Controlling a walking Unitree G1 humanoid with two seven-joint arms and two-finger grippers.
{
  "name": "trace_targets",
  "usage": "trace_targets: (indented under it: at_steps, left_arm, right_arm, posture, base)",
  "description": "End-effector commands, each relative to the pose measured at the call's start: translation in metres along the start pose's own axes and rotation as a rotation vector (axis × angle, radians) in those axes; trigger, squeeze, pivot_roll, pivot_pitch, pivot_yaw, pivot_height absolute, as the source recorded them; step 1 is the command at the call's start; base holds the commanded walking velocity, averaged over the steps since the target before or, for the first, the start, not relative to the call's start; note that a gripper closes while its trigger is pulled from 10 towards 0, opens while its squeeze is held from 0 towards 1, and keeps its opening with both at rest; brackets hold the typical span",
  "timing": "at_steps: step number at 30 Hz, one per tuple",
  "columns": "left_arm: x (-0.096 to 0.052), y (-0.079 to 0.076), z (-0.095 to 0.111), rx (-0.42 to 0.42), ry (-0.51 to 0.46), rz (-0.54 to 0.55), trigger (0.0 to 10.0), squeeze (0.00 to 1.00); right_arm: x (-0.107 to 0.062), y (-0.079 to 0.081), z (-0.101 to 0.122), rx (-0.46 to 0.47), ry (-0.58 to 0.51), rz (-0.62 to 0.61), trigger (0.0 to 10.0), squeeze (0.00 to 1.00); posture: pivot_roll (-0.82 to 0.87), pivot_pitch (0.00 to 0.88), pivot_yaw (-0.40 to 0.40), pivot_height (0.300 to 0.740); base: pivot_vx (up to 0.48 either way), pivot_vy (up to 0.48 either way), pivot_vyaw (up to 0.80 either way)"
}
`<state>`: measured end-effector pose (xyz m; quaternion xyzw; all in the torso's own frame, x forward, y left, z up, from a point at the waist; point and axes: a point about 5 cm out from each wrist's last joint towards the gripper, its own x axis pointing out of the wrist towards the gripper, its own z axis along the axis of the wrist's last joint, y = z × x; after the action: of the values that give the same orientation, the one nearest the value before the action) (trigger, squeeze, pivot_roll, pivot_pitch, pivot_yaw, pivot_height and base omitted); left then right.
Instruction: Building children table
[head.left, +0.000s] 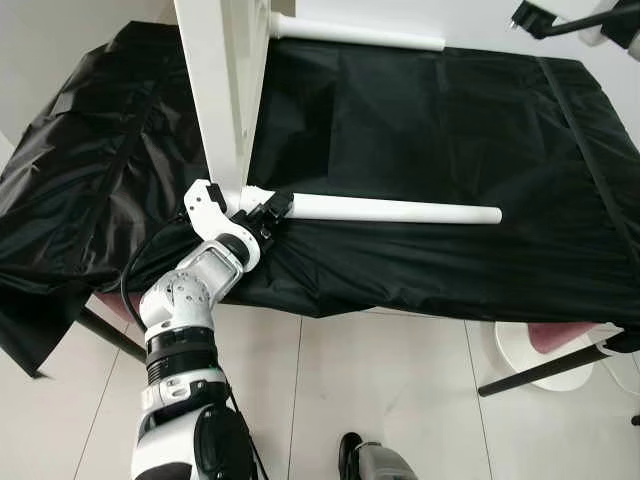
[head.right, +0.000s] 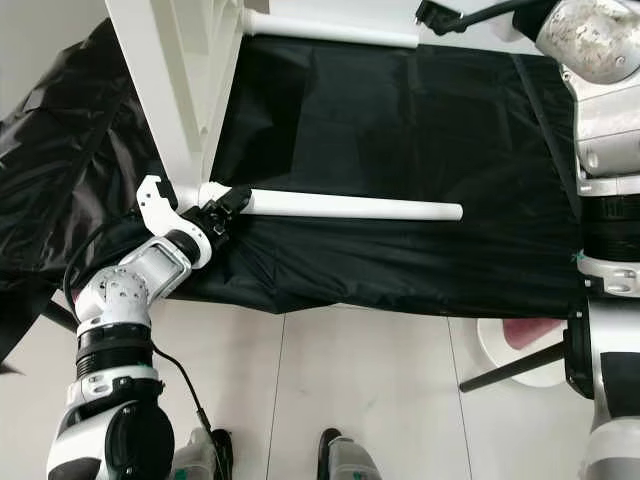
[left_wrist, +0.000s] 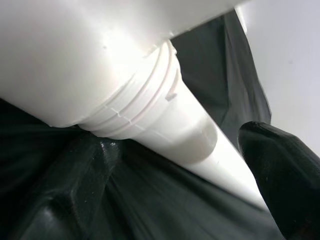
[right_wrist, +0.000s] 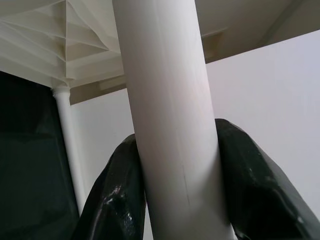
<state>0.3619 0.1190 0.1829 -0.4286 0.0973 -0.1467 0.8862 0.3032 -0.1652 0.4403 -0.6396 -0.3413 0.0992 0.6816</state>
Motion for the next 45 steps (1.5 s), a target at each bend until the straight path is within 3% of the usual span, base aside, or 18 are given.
trace_targets:
  at_steps: [1,7,12,13,25,29,33,37,39,41,44,45]
  left_arm:
    - [0.019,-0.032,-0.048,-0.162,0.074,0.362,10.0,0.0]
    - [0.03,-0.046,-0.052,-0.193,0.102,0.335,10.0,0.0]
    - [0.032,-0.045,-0.055,-0.182,0.115,0.364,10.0,0.0]
    - [0.032,-0.045,-0.057,-0.201,0.127,0.362,10.0,0.0]
    - [0.034,-0.047,-0.059,-0.199,0.135,0.428,10.0,0.0]
    - [0.037,-0.054,-0.051,-0.212,0.078,0.401,10.0,0.0]
    - [0.04,-0.066,-0.042,-0.227,0.024,0.308,10.0,0.0]
    - [0.04,-0.074,-0.041,-0.211,0.02,0.26,10.0,0.0]
    - [0.04,-0.076,-0.038,-0.221,0.004,0.246,10.0,0.0]
    - [0.04,-0.076,-0.038,-0.221,0.004,0.246,10.0,0.0]
    - [0.041,-0.082,-0.032,-0.24,-0.042,0.219,10.0,0.0]
    - [0.041,-0.082,-0.032,-0.24,-0.042,0.219,10.0,0.0]
  right_arm:
    - [0.002,-0.004,0.005,0.027,-0.034,-0.027,10.0,0.0]
    - [0.004,-0.002,0.007,0.024,-0.046,-0.007,10.0,0.0]
    - [0.003,-0.002,0.008,0.023,-0.057,0.003,10.0,0.0]
    - [0.003,-0.002,0.008,0.025,-0.057,0.002,0.0,0.0]
    - [0.002,-0.01,0.011,0.029,-0.079,-0.038,0.0,0.0]
    - [0.001,-0.013,0.01,0.037,-0.078,-0.051,0.0,0.0]
    - [0.0,-0.019,0.01,0.055,-0.085,-0.092,0.0,0.0]
    - [-0.004,-0.028,0.009,0.051,-0.078,-0.132,0.0,0.0]
    - [-0.011,-0.043,0.008,0.028,-0.058,-0.169,0.0,0.0]
    - [-0.011,-0.043,0.008,0.028,-0.058,-0.169,0.0,0.0]
    - [-0.024,-0.065,0.002,-0.01,-0.008,-0.239,0.0,0.0]
    - [-0.024,-0.065,0.002,-0.01,-0.008,-0.239,0.0,0.0]
  posture:
    - [0.04,0.201,0.001,0.74]
    - [0.03,0.21,0.007,0.74]
    - [0.03,0.216,0.006,0.74]
    - [0.02,0.22,0.01,0.74]
    - [0.02,0.227,0.012,0.74]
    - [0.02,0.227,0.01,0.74]
    - [0.02,0.228,0.005,0.74]
    - [0.02,0.228,0.006,0.74]
    - [0.01,0.23,0.011,0.74]
    - [0.01,0.23,0.011,0.74]
    - [0.0,0.231,0.018,0.74]
    - [0.0,0.231,0.018,0.74]
  base:
    - [0.0,0.0,0.0]
    - [0.0,0.0,0.0]
    - [0.0,0.0,0.0]
    - [0.0,0.0,0.0]
    - [0.0,0.0,0.0]
    - [0.0,0.0,0.0]
    - [0.0,0.0,0.0]
    - [0.0,0.0,0.0]
    - [0.0,0.0,0.0]
    - [0.0,0.0,0.0]
    - [0.0,0.0,0.0]
    - [0.0,0.0,0.0]
